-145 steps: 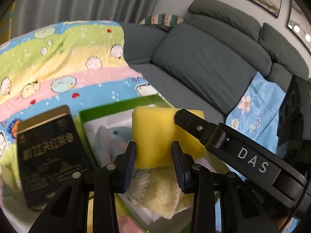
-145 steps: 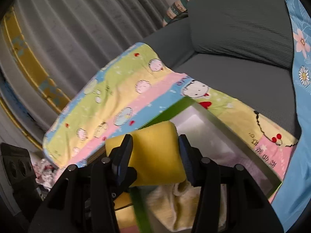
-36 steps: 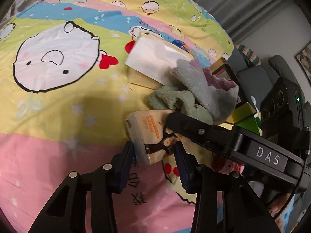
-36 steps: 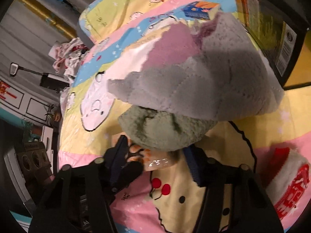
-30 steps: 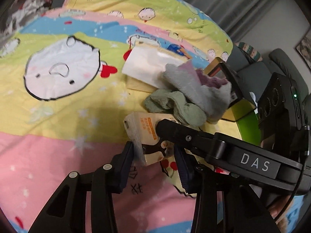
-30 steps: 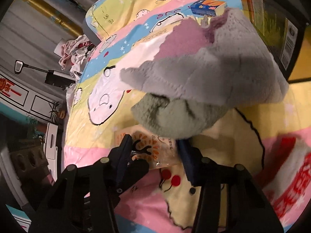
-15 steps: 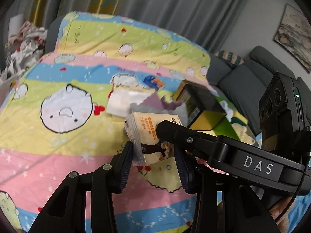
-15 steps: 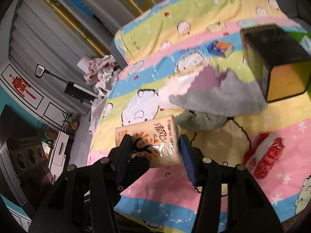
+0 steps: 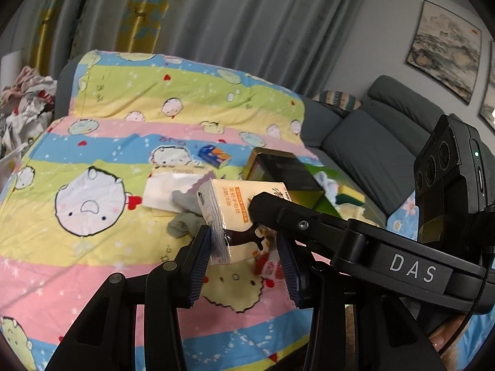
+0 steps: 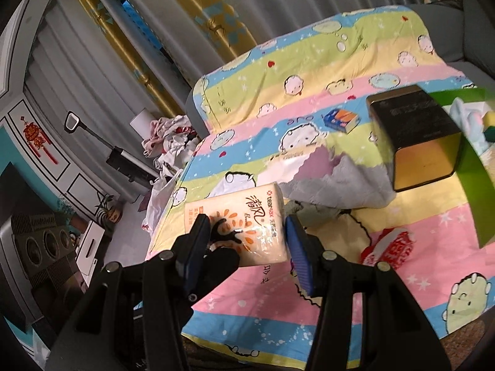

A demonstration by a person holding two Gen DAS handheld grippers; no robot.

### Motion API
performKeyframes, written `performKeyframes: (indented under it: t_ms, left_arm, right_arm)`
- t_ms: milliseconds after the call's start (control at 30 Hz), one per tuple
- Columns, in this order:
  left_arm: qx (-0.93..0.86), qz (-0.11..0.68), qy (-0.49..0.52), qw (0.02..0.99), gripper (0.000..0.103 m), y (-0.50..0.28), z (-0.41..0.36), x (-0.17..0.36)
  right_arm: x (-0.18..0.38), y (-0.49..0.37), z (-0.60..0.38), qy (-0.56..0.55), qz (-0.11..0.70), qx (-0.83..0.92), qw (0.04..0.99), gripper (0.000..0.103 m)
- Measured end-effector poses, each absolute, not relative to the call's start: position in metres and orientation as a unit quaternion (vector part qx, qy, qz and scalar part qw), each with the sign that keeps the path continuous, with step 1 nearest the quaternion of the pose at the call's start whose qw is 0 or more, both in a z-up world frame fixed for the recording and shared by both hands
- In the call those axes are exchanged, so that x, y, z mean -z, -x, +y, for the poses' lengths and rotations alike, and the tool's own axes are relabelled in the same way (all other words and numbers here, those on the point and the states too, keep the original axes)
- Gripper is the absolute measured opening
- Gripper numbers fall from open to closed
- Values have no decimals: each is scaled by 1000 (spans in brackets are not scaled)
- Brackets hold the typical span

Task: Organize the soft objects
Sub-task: 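Carry the tissue pack with the right gripper over the green box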

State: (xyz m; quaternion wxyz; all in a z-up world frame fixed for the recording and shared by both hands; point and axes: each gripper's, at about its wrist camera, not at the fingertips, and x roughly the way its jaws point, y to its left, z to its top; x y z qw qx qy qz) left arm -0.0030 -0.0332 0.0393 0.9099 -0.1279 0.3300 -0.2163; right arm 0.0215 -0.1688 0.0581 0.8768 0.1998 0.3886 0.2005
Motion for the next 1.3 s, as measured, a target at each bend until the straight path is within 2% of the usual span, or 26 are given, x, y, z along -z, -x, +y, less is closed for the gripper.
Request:
performKeyframes:
  t_ms: [867,1300]
  left_arm:
    - [290,316,83,900,43,4,-106,-63]
    - [348,320,56,880,43,-19,-172,-64]
  right_arm:
    - [-77,8,-239,-230,335,-136,904,51]
    - [-74,8,-301,-262,310,-64,912,51]
